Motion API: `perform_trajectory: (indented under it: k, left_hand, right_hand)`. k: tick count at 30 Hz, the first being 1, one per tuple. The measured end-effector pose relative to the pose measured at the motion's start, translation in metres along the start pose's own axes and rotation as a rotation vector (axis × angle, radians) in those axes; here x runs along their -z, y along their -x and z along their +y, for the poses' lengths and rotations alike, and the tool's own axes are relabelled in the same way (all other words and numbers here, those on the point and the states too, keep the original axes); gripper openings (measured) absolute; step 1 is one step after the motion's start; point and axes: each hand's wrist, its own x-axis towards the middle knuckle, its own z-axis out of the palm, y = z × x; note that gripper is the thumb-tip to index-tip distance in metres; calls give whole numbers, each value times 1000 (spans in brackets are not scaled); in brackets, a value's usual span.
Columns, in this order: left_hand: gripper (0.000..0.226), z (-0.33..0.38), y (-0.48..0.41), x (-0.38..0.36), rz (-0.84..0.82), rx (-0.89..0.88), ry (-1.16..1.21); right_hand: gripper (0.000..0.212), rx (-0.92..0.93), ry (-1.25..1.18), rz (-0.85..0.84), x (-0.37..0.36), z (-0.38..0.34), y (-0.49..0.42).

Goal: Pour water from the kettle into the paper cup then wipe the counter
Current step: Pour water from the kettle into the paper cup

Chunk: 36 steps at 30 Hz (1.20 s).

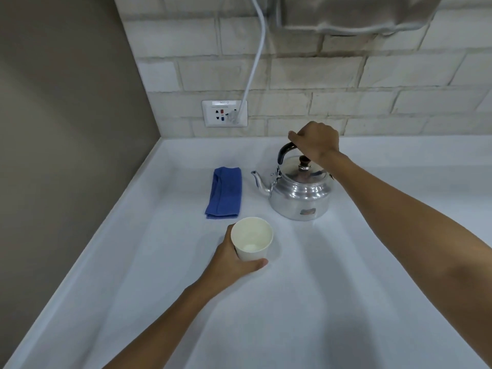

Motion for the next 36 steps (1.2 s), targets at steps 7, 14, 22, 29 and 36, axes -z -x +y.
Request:
perform_trajectory:
  k: [7, 14, 22, 29, 36]
  left_hand:
    - [78, 4, -1, 1, 71, 28, -6]
    - [81, 9, 1, -2, 89, 38, 11]
    - [81, 12, 2, -5, 111, 51, 20]
    - [81, 15, 2, -7, 121, 38, 28]
    - [82, 18, 3, -8, 127, 34, 32]
  right_hand:
    - [51, 132, -15, 7, 16, -5, 22]
    - [53, 285, 30, 76, 45, -22, 42]
    - [51, 479, 219, 149, 68, -37, 55]
    - [41, 604, 303, 181, 77, -50, 66]
    - [40, 672, 325, 198, 79, -60, 74]
